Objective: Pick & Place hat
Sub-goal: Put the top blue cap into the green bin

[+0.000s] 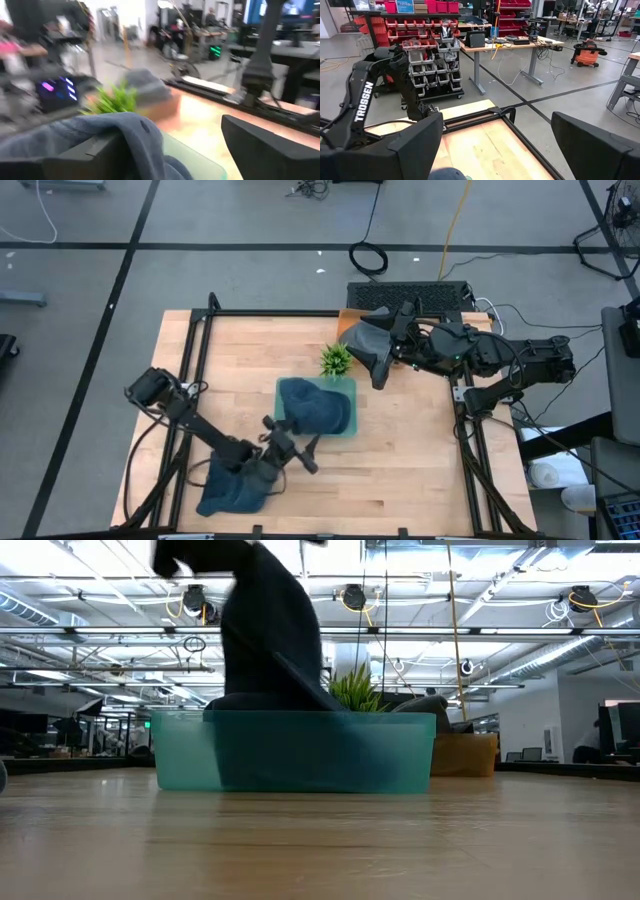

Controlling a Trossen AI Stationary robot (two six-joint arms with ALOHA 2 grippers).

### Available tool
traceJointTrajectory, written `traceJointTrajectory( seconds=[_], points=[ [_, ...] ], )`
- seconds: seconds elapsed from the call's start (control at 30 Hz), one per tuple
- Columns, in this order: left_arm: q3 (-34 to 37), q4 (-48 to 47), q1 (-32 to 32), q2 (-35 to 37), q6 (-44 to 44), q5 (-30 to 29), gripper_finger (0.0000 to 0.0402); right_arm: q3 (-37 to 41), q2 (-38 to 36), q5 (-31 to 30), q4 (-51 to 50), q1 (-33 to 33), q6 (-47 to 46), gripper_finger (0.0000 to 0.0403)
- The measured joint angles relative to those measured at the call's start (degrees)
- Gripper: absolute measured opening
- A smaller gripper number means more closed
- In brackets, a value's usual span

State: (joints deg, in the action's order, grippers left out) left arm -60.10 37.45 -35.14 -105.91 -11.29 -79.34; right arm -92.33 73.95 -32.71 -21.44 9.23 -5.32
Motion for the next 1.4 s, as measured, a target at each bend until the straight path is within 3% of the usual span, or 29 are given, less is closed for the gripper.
traceJointTrajectory(
  seconds=[0.13,0.27,0.57,0.8,0.97,1.2,1.4],
  points=[
    [0.0,-13.4,3.5,0.0,-16.9,11.4,0.0322,0.0,0.0,0.0,-0.2,0.0,0.0,0.0357],
    [0.0,-26.2,6.2,0.0,-27.2,20.3,0.0329,0.0,0.0,0.0,-0.2,0.0,0.0,0.0357],
    [0.0,-37.4,7.0,0.6,-29.9,24.6,0.0329,0.0,0.0,0.0,-0.3,0.0,0.6,0.0357],
    [0.1,-59.9,6.6,6.9,-48.0,30.5,0.0304,0.0,0.0,0.0,-0.3,-0.2,1.5,0.0357],
    [0.0,-61.9,6.1,12.0,-47.3,32.9,0.0283,0.0,0.0,0.0,-0.3,-0.3,1.7,0.0357],
    [0.0,-60.0,7.3,18.6,-41.5,30.0,0.0253,0.0,0.0,0.0,-0.3,-0.3,1.7,0.0357],
    [0.0,-60.9,8.5,23.3,-42.7,39.3,0.0231,0.0,0.0,0.0,-0.3,-0.3,1.7,0.0357]
  ],
)
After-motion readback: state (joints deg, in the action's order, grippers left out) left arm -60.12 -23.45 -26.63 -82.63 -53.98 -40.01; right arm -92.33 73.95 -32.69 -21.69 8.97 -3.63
